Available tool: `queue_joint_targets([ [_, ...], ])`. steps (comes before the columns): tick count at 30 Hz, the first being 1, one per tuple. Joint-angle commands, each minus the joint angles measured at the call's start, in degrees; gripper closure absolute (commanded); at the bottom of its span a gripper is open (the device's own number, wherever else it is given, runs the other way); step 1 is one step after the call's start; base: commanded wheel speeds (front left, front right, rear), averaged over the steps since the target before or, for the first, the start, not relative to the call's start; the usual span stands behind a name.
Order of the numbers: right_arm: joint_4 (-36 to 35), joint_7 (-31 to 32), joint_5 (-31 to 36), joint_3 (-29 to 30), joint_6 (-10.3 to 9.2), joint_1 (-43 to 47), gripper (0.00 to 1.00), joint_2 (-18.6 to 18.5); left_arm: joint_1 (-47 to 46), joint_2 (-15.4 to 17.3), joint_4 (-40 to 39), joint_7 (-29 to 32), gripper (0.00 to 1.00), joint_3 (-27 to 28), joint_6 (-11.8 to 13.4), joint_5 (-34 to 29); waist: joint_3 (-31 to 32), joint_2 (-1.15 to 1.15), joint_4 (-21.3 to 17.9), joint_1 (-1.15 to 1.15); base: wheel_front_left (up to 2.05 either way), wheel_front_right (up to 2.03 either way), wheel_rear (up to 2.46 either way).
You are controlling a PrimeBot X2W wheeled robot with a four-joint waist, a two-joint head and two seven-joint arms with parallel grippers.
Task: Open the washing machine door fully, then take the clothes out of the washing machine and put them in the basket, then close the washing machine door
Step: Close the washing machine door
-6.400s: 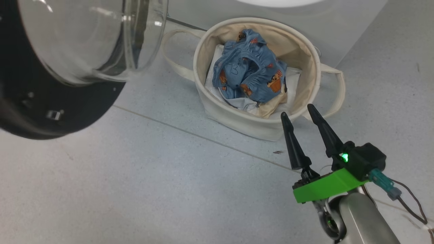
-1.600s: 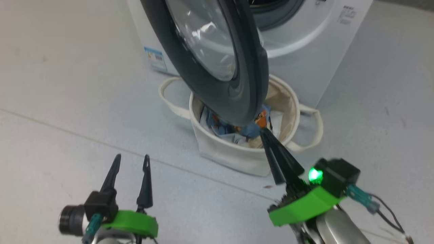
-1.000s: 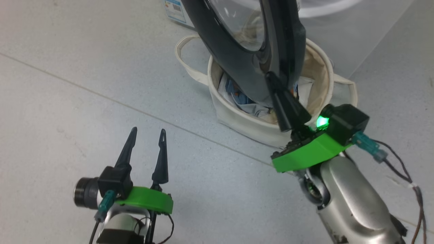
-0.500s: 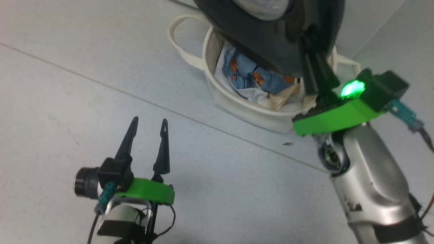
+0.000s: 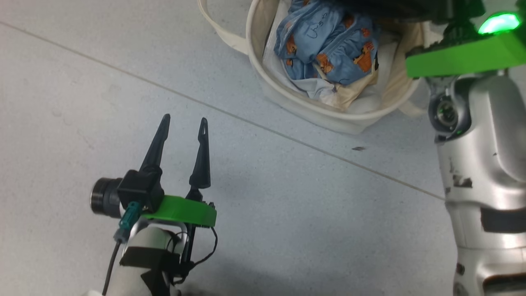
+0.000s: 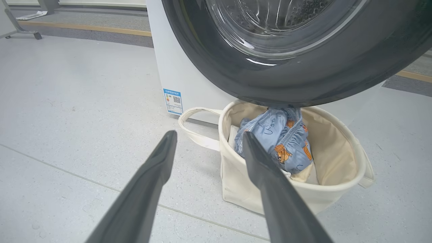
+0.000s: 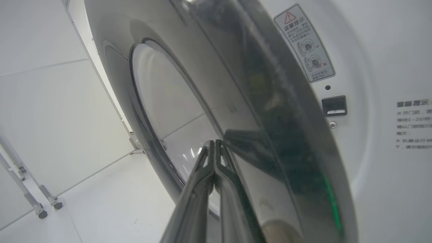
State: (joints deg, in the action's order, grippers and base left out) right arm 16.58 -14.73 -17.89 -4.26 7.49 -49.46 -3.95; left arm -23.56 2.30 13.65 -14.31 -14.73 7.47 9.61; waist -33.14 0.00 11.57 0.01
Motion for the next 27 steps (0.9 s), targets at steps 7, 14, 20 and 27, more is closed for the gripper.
queue_joint_targets([
  [7,0.47,-0.27,1.70,2.23,0.00,-6.78,1.00,1.07,-1.31,0.62,-1.96,-0.69,0.00,1.04,0.07,-0.19,-3.50,0.00,0.83,-0.01,0.00,0.00,0.00],
  [14,2.50,-0.27,2.35,4.28,0.00,-11.82,1.00,1.07,-2.39,0.59,-2.58,-0.69,0.00,-0.57,0.65,0.85,-5.92,0.00,1.64,-0.01,0.00,0.00,0.00],
  [20,4.04,-0.27,1.44,7.24,0.00,-16.55,1.00,1.07,-3.43,0.59,-2.71,-0.69,0.00,-2.18,1.45,1.26,-7.94,0.00,2.36,-0.01,0.00,0.00,0.00],
  [27,5.00,-0.27,0.31,11.60,0.00,-21.49,1.00,1.07,-4.18,0.58,-2.84,-0.69,0.00,-3.87,2.13,2.52,-9.41,0.00,2.94,-0.01,0.00,0.00,0.00],
])
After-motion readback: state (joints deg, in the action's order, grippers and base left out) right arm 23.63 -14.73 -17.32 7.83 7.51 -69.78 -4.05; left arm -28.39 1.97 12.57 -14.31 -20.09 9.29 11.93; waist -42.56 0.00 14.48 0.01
